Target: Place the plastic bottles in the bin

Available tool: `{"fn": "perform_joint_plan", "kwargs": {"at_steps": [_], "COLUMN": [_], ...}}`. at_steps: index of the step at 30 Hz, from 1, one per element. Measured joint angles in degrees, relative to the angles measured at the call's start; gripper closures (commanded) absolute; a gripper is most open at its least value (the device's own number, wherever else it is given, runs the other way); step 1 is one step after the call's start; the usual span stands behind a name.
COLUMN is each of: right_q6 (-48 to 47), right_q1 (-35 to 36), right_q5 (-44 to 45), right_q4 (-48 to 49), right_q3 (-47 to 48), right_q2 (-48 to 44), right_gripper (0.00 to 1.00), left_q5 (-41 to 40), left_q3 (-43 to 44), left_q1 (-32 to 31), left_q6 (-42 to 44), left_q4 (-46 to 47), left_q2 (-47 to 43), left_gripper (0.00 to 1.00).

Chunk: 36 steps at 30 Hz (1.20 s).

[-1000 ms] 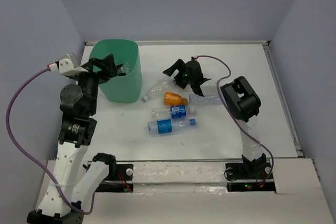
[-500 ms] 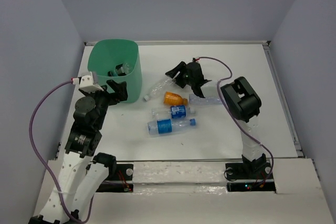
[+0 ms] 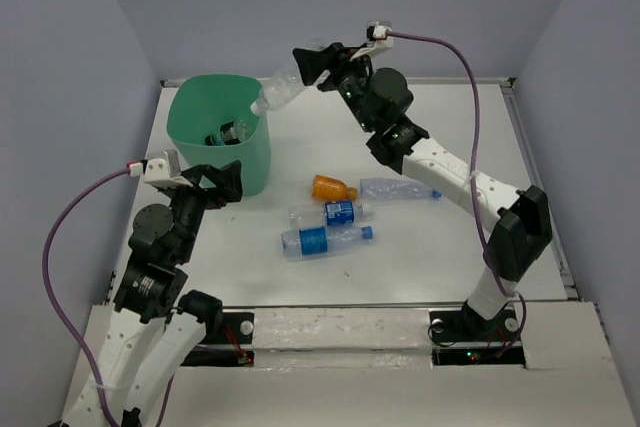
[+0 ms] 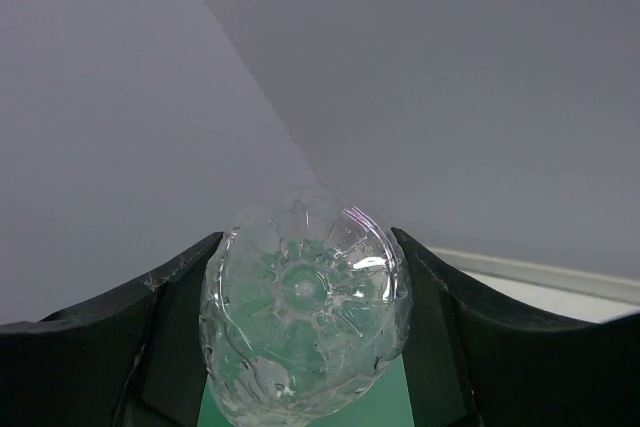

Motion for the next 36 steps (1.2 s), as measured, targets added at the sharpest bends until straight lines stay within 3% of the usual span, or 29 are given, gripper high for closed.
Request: {"fn": "perform_joint_plan", "kwargs": {"at_steps": [5,11,14,16,19,26,30,36], "right_q6": [-9.9,-17.5,-21.1,-22.6,-23.6,-22.9,-22.4,-17.4], "right_q1": [4.3,6.2,7.1,7.9,9.0,9.8,9.7,6.3], "right_q5": [1.2,0.9,0.1,-0.7,-2.8,-6.7,-5.7,-2.3], "right_q4": [0.0,-4.3,-8.5,-11.1,-15.4,-20.0,-20.8,-18.0], "right_q3": [9.1,23.5,31.9,36.0,40.4,40.9,33.3,4.6], "right_q2": [2.3,14.2,22.6,26.8,31.5,30.8,22.9,-3.1], "right_gripper": [0.60,0.56,0.35,0.11,0.00,0.00,0.16,0.32], "left_q5": [-1.0,-1.9,-2.1,-2.1,-2.1,-1.9,-0.9,4.7], "left_q3": [0.0,0.0,0.0,0.0,0.0,0.0,0.0,0.0], "left_q1": [-1.3,-1.8,-2.0,-2.1,-2.1,-2.1,-2.1,-2.1], "left_q6": [0.0,0.0,0.0,0.0,0.0,0.0,0.0,0.6], "left_q4": [-0.6,-0.9,-0.9,-0.9,-0.9,-0.9,-0.8,0.6], "left_q2": [-0.2,-1.0,-1.2,-1.4,-1.5,-1.3,0.2,6.1], "left_gripper": [0.01,0.01,0.01,0.01,0.01,0.01,0.01,0.03]}}
